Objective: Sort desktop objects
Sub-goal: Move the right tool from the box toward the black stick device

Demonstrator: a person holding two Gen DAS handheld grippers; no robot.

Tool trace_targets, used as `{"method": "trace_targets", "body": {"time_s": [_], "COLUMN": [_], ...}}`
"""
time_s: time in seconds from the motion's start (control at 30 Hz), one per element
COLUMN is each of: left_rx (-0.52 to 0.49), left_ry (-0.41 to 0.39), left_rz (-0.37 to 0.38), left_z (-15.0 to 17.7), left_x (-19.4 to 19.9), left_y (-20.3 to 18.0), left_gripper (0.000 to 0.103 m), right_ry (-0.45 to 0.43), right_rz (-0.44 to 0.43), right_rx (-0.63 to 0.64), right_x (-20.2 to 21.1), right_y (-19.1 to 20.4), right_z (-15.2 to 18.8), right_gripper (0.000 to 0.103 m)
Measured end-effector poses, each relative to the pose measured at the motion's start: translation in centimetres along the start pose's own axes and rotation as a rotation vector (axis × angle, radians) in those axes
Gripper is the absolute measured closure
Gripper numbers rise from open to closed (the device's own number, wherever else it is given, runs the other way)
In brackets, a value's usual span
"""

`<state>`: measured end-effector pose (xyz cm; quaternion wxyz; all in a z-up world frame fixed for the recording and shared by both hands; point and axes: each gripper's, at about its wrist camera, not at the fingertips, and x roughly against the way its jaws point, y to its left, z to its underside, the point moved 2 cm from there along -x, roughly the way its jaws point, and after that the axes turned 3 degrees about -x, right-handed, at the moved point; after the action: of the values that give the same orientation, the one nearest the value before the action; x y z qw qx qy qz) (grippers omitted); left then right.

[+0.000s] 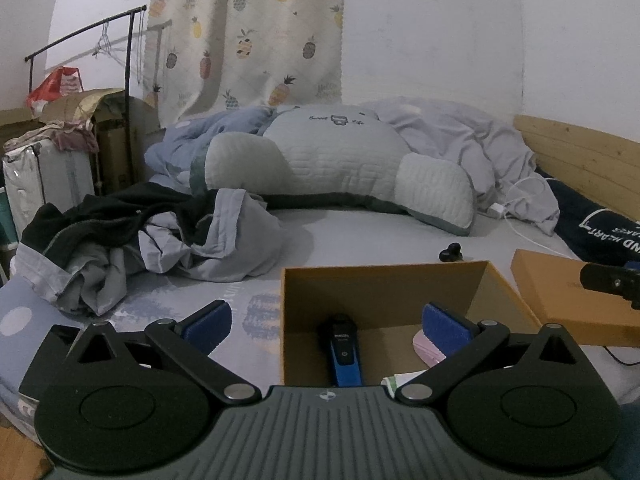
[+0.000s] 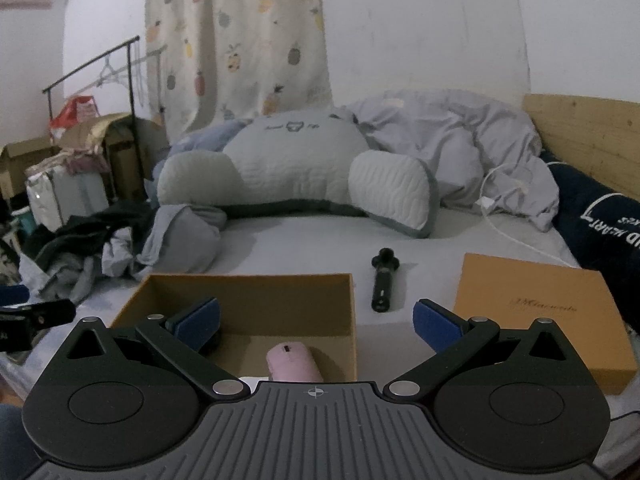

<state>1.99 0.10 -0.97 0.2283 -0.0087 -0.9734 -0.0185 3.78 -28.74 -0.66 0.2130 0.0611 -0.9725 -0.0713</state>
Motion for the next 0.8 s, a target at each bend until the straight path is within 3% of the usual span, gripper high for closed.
{"method": "trace_targets", "body": {"time_s": [0.3, 0.8], "left_rx": [0.005, 0.106], "left_ry": [-0.012, 0.007], "left_rz": [0.043, 0.094], "left_z": [-0.1, -1.1], "left_x": [0.3, -0.8], "left_y": [-0.1, 0.9], "left_gripper": [0.000, 0.000], "right_ry": [0.003, 0.036], "right_rz": [-0.021, -0.073], "right_rx": [-0.021, -0.056], "right_x": [-0.3, -1.2], "right_y": [-0.3, -1.6], "right_z": [0.1, -1.0], "right_gripper": [0.000, 0.000]}}
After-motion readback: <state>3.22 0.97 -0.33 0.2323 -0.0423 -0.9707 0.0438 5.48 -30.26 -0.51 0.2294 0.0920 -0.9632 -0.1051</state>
